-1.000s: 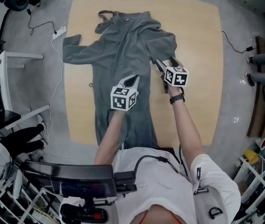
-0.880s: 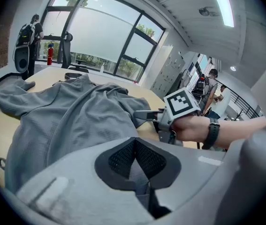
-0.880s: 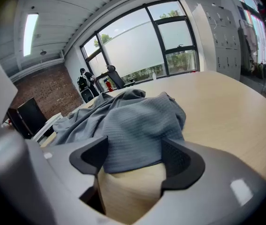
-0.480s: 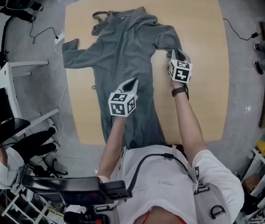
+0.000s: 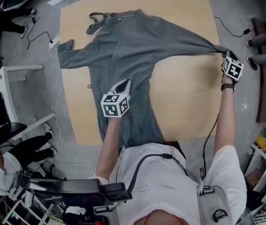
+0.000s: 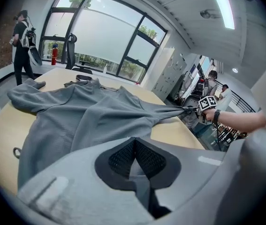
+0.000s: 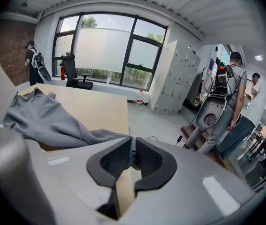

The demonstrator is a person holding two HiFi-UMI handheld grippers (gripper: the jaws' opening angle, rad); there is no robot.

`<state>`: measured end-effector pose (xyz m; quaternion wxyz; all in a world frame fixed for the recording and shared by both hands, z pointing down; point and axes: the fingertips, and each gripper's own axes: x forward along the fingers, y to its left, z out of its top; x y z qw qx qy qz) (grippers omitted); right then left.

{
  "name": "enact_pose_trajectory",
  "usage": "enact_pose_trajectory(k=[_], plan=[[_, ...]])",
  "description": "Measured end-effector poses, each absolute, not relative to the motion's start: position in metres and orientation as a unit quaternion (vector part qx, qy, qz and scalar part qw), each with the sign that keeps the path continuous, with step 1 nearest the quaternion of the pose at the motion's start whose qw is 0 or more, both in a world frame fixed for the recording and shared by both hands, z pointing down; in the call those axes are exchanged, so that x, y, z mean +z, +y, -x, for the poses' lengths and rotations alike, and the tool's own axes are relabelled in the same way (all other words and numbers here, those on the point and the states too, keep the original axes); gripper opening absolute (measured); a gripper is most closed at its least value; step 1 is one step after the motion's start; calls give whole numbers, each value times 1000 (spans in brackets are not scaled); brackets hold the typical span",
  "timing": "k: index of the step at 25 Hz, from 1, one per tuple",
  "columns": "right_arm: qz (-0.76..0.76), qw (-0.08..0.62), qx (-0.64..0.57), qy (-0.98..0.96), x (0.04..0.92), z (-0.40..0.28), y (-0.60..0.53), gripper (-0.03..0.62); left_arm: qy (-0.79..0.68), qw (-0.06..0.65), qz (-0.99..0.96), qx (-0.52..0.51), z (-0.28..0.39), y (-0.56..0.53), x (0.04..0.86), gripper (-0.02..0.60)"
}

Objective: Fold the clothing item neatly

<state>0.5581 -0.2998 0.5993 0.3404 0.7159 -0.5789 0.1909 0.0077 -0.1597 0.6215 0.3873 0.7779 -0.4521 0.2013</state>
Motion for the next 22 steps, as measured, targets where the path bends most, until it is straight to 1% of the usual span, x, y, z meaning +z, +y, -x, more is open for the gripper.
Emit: enact_pose_trajectory(k=[4,6,8,9,10,13,14,15,16,18,20,22], plan=[[-712,357,204,-569,596,-577,-305,38,-460,388,-773,201,4,-144,617,0],[-703,343,201,-589,584,-561,-314,38,-467,390,-769,198,12,-138,616,0],[-684,302,211,-630,565,-519,-324,38,-475,391,-764,194,24,-132,614,0],[-672,264,226,-654,553,-489,-328,38,-479,392,-762,191,32,-130,613,0],[-658,213,252,-677,540,-456,-331,38,-484,392,-760,187,40,-128,612,0],[-589,7,375,-715,507,-342,-327,38,-499,396,-751,173,68,-122,609,0],[-559,-44,409,-720,499,-303,-322,38,-504,398,-748,167,77,-120,607,0],[-531,-74,430,-726,491,-263,-314,38,-509,398,-746,160,86,-118,604,0],[-504,-85,442,-737,485,-223,-305,38,-513,398,-745,153,95,-116,600,0],[-460,-67,439,-769,475,-139,-286,38,-521,395,-743,141,116,-112,593,0],[-423,-21,418,-804,479,-56,-266,38,-529,395,-740,130,139,-106,589,0],[-386,31,405,-828,503,19,-243,40,-540,399,-731,121,162,-97,589,0]])
